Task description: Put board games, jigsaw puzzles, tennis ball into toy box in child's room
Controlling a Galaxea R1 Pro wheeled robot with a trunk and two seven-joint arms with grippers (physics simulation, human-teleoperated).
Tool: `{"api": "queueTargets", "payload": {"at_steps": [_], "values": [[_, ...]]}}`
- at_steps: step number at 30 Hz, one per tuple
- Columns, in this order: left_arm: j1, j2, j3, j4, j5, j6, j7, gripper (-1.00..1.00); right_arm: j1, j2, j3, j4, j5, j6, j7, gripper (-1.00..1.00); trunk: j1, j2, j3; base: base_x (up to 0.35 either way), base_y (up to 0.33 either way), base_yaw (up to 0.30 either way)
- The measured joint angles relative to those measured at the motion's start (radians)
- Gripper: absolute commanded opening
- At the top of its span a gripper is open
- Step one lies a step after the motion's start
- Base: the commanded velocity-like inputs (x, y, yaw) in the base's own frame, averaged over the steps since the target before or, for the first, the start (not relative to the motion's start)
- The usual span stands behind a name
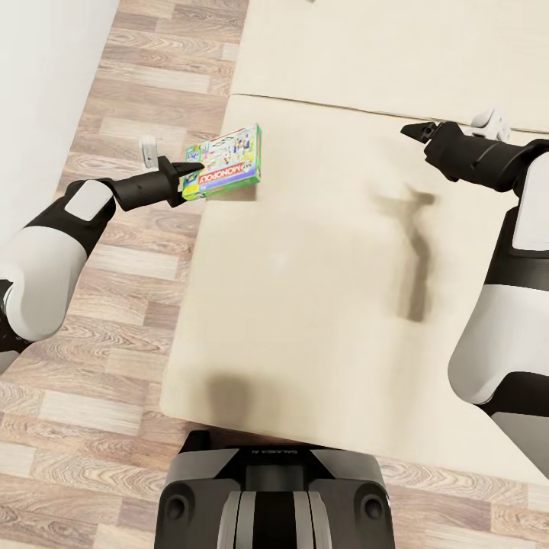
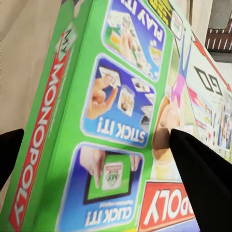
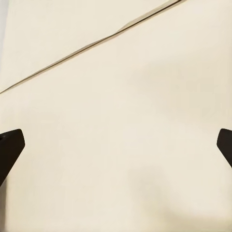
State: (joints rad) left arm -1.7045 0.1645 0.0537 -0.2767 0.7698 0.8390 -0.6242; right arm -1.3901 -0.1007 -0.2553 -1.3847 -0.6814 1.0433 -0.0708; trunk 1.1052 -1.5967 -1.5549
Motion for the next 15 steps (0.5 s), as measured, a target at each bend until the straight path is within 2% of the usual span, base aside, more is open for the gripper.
{"api": "queueTargets", "payload": {"at_steps": [15], "values": [[0.000,0.000,-0.002,0.000,-0.005,-0.002,0.000,-1.00,0.000,0.000,0.000,0.000,0.000,0.000,0.000,1.00,0.000,0.000,0.000,0.000,0.000,0.000]]}}
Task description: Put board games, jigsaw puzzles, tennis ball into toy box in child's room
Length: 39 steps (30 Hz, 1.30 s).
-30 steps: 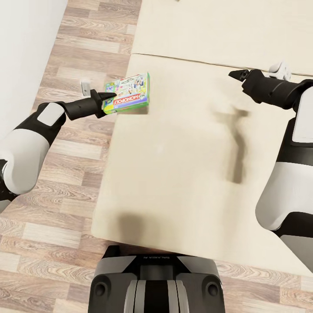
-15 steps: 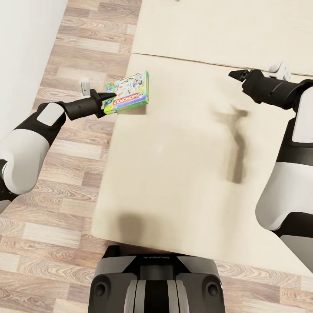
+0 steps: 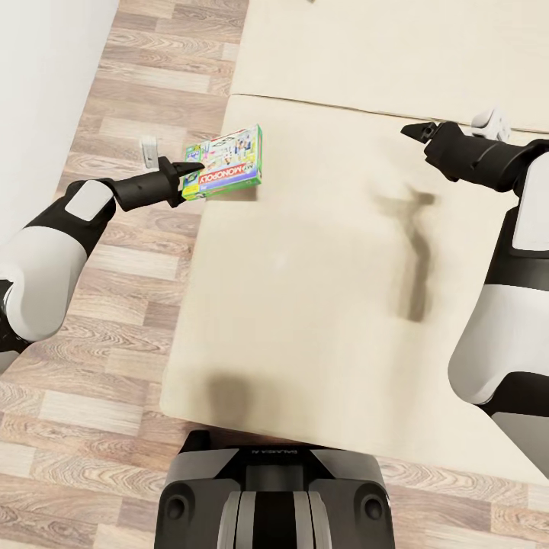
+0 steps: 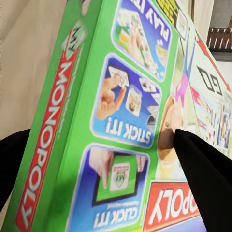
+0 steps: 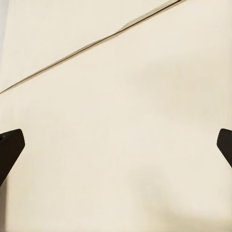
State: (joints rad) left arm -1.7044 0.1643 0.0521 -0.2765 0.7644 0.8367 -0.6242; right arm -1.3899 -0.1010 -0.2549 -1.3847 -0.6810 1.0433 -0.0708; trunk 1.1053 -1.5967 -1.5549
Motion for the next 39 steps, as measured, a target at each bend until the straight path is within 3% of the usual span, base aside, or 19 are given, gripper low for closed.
{"api": "queueTargets", "payload": {"at_steps": [13,15,20,22,23,33,39], "values": [[0.000,-0.004,-0.006,-0.023,-0.010,-0.003,-0.011,-1.00,0.001,0.001,0.000,0.000,0.000,0.000,0.000,1.00,0.000,0.000,0.000,0.000,0.000,0.000],[0.000,-0.007,-0.007,-0.042,-0.019,-0.004,-0.016,-1.00,0.006,0.001,0.000,0.000,0.000,0.000,0.000,1.00,0.000,0.000,0.000,0.000,0.000,0.000],[0.005,-0.015,-0.003,-0.094,-0.006,0.026,-0.024,-1.00,0.017,0.001,0.001,0.000,0.000,0.000,0.000,1.00,0.000,0.000,0.000,0.000,0.000,0.000],[0.011,-0.018,-0.005,-0.122,-0.028,0.030,-0.027,-1.00,0.021,0.001,0.001,0.000,0.000,0.000,0.000,1.00,0.000,0.000,0.000,0.000,0.000,0.000],[0.015,-0.017,-0.007,-0.136,-0.011,0.052,-0.026,-1.00,0.022,0.001,0.002,0.000,0.000,0.000,0.000,1.00,0.000,0.000,0.000,0.000,0.000,0.000],[0.036,-0.006,0.050,-0.216,-0.011,0.105,-0.022,-1.00,0.028,0.001,0.002,0.000,0.000,0.000,0.000,1.00,0.000,0.000,0.000,0.000,0.000,0.000],[0.038,-0.005,0.065,-0.227,-0.010,0.113,-0.021,-1.00,0.029,0.001,0.002,-0.001,0.000,0.000,0.000,1.00,0.000,0.000,0.000,0.000,0.000,0.000]]}}
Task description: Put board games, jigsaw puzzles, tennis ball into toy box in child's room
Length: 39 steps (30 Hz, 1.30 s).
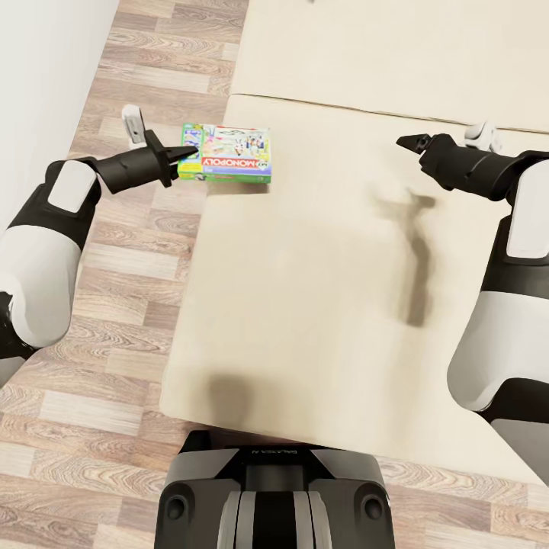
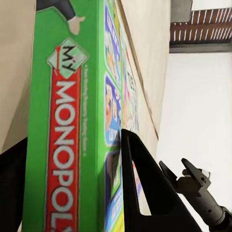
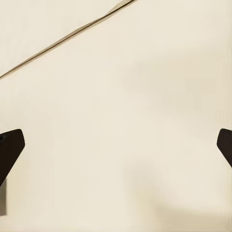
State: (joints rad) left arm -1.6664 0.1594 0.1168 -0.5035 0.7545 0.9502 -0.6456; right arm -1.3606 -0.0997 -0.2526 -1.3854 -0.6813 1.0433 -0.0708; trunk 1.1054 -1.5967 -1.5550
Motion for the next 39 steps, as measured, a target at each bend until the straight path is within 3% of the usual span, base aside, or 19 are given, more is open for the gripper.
{"api": "queueTargets", "payload": {"at_steps": [6,7,8,9,10,12,32,34,36,37,38,39], "values": [[0.001,0.000,0.004,-0.016,-0.004,0.008,0.000,-1.00,0.001,0.000,0.000,-0.001,0.000,0.000,0.000,1.00,0.000,0.000,0.000,0.000,0.000,0.000],[0.079,-0.013,0.006,-0.180,0.041,0.083,0.007,-1.00,0.044,-0.003,0.003,-0.077,0.001,0.000,0.002,1.00,0.000,0.000,0.000,0.000,0.000,0.000],[0.081,-0.013,0.010,-0.267,0.042,0.082,0.006,-1.00,0.046,-0.003,0.003,-0.080,0.001,0.000,0.002,1.00,0.000,0.000,0.000,0.000,0.000,0.000],[0.090,-0.014,0.011,-0.288,0.088,0.094,0.008,-1.00,0.047,-0.004,0.004,-0.085,0.000,0.000,0.003,1.00,0.000,0.000,0.000,0.000,0.000,0.000],[0.100,-0.015,0.008,-0.300,0.050,0.084,0.009,-1.00,0.049,-0.005,0.005,-0.090,0.000,0.000,0.003,1.00,0.000,0.000,0.000,0.000,0.000,0.000],[0.116,-0.017,0.009,-0.322,0.072,0.089,0.008,-1.00,0.051,-0.006,0.006,-0.102,0.000,0.000,0.005,1.00,0.000,0.000,0.000,0.000,0.000,0.000],[0.150,-0.031,0.008,-0.363,0.103,0.090,0.010,-1.00,0.068,-0.005,0.008,-0.150,-0.001,0.000,0.007,1.00,0.000,0.000,0.000,0.000,0.000,0.000],[0.160,-0.039,0.008,-0.365,0.117,0.092,0.010,-1.00,0.078,-0.005,0.009,-0.166,-0.001,0.000,0.007,1.00,0.000,0.000,0.000,0.000,0.000,0.000],[0.181,-0.051,0.006,-0.377,0.161,0.093,0.010,-1.00,0.096,-0.006,0.011,-0.188,-0.001,0.000,0.007,1.00,0.000,0.000,0.000,0.000,0.000,0.000],[0.182,-0.051,0.006,-0.377,0.161,0.093,0.010,-1.00,0.096,-0.006,0.011,-0.188,-0.001,0.000,0.007,1.00,0.000,0.000,0.000,0.000,0.000,0.000],[0.202,-0.063,0.001,-0.400,0.190,0.093,0.011,-1.00,0.108,-0.006,0.012,-0.198,-0.001,0.000,0.007,1.00,0.000,0.000,0.000,0.000,0.000,0.000],[0.202,-0.064,0.002,-0.401,0.196,0.093,0.011,-1.00,0.108,-0.006,0.012,-0.199,-0.001,0.000,0.007,1.00,0.000,0.000,0.000,0.000,0.000,0.000]]}}
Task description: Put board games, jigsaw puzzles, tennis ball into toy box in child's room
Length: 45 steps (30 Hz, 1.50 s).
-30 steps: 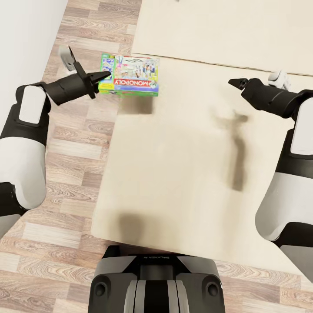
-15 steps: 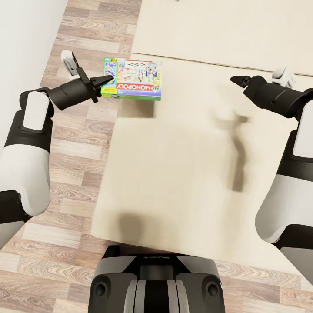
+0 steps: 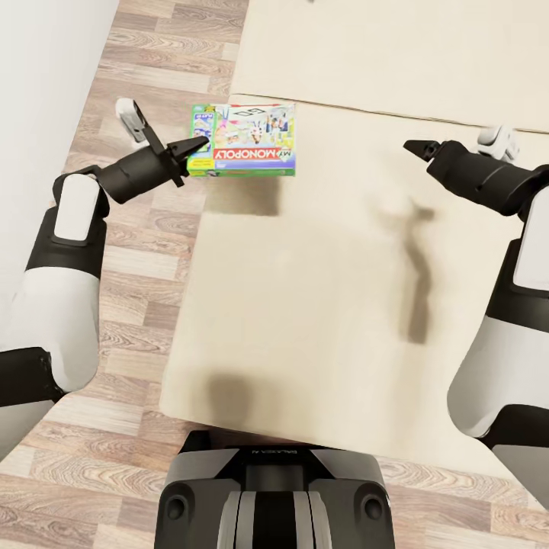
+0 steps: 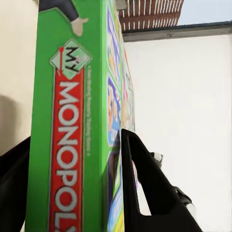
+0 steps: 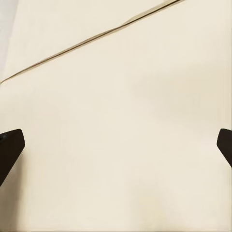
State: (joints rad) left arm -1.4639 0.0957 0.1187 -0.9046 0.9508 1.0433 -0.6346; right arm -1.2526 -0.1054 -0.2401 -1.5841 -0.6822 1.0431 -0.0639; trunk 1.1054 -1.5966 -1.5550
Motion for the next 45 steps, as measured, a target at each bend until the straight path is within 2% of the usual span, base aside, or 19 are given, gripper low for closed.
{"api": "queueTargets", "payload": {"at_steps": [3,5,6,12,13,16,17,20,21,22,23,24,27,28,31,32,34,39,45], "values": [[0.044,-0.025,-0.008,-0.062,0.035,0.000,0.010,-1.00,0.014,0.001,0.001,-0.010,0.000,0.000,0.000,1.00,0.000,0.000,0.000,0.000,0.000,0.000],[0.095,-0.046,-0.012,-0.136,0.069,0.000,0.023,-1.00,0.030,0.000,0.002,-0.015,-0.001,0.000,0.000,1.00,0.000,0.000,0.000,0.000,0.000,0.000],[0.095,-0.046,-0.012,-0.137,0.068,0.000,0.024,-1.00,0.030,0.000,0.002,-0.015,-0.001,0.000,0.000,1.00,0.000,0.000,0.000,0.000,0.000,0.000],[0.203,-0.067,-0.021,-0.263,0.181,-0.001,0.064,-1.00,0.082,-0.004,0.008,-0.025,-0.003,0.000,0.002,1.00,0.000,0.000,0.003,0.000,0.000,0.000],[0.203,-0.067,-0.021,-0.264,0.180,-0.001,0.065,-1.00,0.082,-0.004,0.008,-0.025,-0.003,0.000,0.002,1.00,0.000,0.000,0.004,0.000,0.000,0.000],[0.261,-0.070,-0.044,-0.344,0.230,-0.001,0.119,-1.00,0.100,-0.006,0.017,-0.027,-0.004,0.000,0.004,1.00,0.000,0.000,0.007,0.000,0.000,0.000],[0.262,-0.069,-0.044,-0.345,0.233,-0.001,0.120,-1.00,0.101,-0.006,0.017,-0.027,-0.004,0.000,0.004,1.00,0.000,0.000,0.008,0.000,0.000,0.000],[0.324,-0.070,-0.058,-0.463,0.285,0.000,0.198,-1.00,0.115,-0.007,0.022,-0.028,-0.004,0.000,0.005,1.00,0.000,0.000,0.013,0.000,0.000,0.000],[0.363,-0.070,-0.066,-0.556,0.356,-0.001,0.306,-1.00,0.123,-0.009,0.023,-0.028,-0.005,0.000,0.005,1.00,0.000,0.000,0.014,0.000,0.000,0.000],[0.373,-0.070,-0.069,-0.580,0.407,0.001,0.347,-1.00,0.125,-0.010,0.024,-0.029,-0.005,0.000,0.005,1.00,0.000,0.000,0.016,0.000,0.000,0.000],[0.380,-0.069,-0.072,-0.597,0.442,0.000,0.383,-1.00,0.126,-0.011,0.023,-0.029,-0.005,0.000,0.005,1.00,0.000,0.000,0.017,0.000,0.000,0.000],[0.380,-0.069,-0.072,-0.598,0.442,0.000,0.385,-1.00,0.126,-0.011,0.023,-0.029,-0.005,0.000,0.005,1.00,0.000,0.000,0.019,0.000,0.000,0.000],[0.396,-0.064,-0.082,-0.637,0.567,-0.002,0.491,-1.00,0.129,-0.013,0.023,-0.029,-0.005,0.000,0.005,1.00,0.000,0.000,0.023,0.000,0.000,0.000],[0.396,-0.064,-0.082,-0.637,0.566,-0.002,0.492,-1.00,0.129,-0.013,0.023,-0.029,-0.005,0.000,0.005,1.00,0.000,0.000,0.025,0.000,0.000,0.000],[0.413,-0.058,-0.087,-0.668,0.651,-0.003,0.587,-1.00,0.130,-0.018,0.022,-0.029,-0.004,0.000,0.005,1.00,0.000,0.000,0.030,0.000,0.000,0.000],[0.413,-0.058,-0.087,-0.668,0.650,-0.003,0.588,-1.00,0.130,-0.018,0.022,-0.029,-0.005,0.000,0.005,1.00,0.000,0.000,0.031,0.000,0.000,0.000],[0.425,-0.055,-0.088,-0.680,0.684,-0.003,0.635,-1.00,0.131,-0.023,0.020,-0.029,-0.004,0.000,0.006,1.00,0.000,0.000,0.035,0.000,0.000,0.000],[0.439,-0.052,-0.094,-0.693,0.720,-0.003,0.697,-1.00,0.137,-0.039,0.018,-0.029,-0.004,0.000,0.006,1.00,0.000,0.000,0.043,0.000,0.000,0.000],[0.450,-0.049,-0.111,-0.699,0.738,-0.001,0.735,-1.00,0.154,-0.051,0.014,-0.029,-0.004,0.000,0.006,1.00,0.000,0.000,0.052,0.000,0.000,0.000]]}}
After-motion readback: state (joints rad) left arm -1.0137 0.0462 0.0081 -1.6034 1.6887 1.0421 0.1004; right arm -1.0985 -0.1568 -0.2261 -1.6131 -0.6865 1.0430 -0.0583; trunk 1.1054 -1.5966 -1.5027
